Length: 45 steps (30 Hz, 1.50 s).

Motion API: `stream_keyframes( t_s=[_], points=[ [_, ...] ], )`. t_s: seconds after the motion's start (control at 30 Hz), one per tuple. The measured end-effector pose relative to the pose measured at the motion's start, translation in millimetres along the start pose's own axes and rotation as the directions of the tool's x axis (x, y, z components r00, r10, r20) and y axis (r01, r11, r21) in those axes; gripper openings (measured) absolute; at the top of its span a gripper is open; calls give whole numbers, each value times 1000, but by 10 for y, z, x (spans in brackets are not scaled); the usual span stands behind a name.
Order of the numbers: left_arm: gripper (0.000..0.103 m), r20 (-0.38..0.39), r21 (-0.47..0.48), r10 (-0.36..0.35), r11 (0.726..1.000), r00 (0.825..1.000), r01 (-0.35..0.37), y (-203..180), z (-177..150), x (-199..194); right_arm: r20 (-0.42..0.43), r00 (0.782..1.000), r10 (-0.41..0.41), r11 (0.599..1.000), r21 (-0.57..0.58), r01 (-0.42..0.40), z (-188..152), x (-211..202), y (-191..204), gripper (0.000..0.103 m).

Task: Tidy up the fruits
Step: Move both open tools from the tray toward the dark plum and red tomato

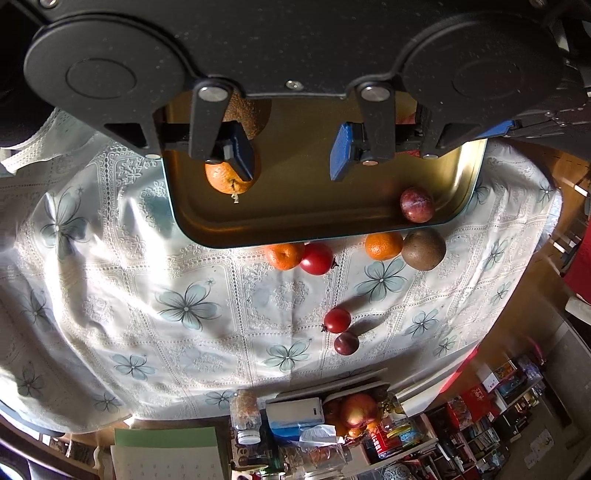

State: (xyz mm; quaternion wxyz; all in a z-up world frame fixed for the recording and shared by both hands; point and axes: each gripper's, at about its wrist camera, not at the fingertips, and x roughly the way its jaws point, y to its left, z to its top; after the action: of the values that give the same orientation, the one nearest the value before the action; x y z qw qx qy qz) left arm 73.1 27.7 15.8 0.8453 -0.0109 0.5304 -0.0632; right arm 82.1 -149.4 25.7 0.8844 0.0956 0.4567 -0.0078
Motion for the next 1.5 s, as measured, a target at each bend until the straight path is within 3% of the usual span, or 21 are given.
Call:
stream_keyframes(
  t_s=[0.53,0.77,1.07,1.2,1.37,1.5],
  points=[
    [27,18,56,20,998,1000,-21,-89,-34,-33,-62,997,-52,999,0,53,0,80,-27,55],
    [29,14,83,23,996,1000,-24,-122,-43,-26,-9,993,-120,990,-80,119,-44,55,59,55],
    [29,7,75,15,997,1000,-16,-127,7,-69,-5,988,-153,987,51,153,84,-27,-24,55],
    [29,5,86,-2,996,1000,2,-168,85,-110,-43,979,-200,979,25,201,201,12,-29,55],
    [29,3,92,-13,996,1000,13,-211,257,-151,-140,976,-167,986,1,169,309,99,-63,55],
    [29,-13,94,-25,995,1000,26,-226,425,-140,-170,974,-152,988,7,156,396,137,-72,55]
  ],
)
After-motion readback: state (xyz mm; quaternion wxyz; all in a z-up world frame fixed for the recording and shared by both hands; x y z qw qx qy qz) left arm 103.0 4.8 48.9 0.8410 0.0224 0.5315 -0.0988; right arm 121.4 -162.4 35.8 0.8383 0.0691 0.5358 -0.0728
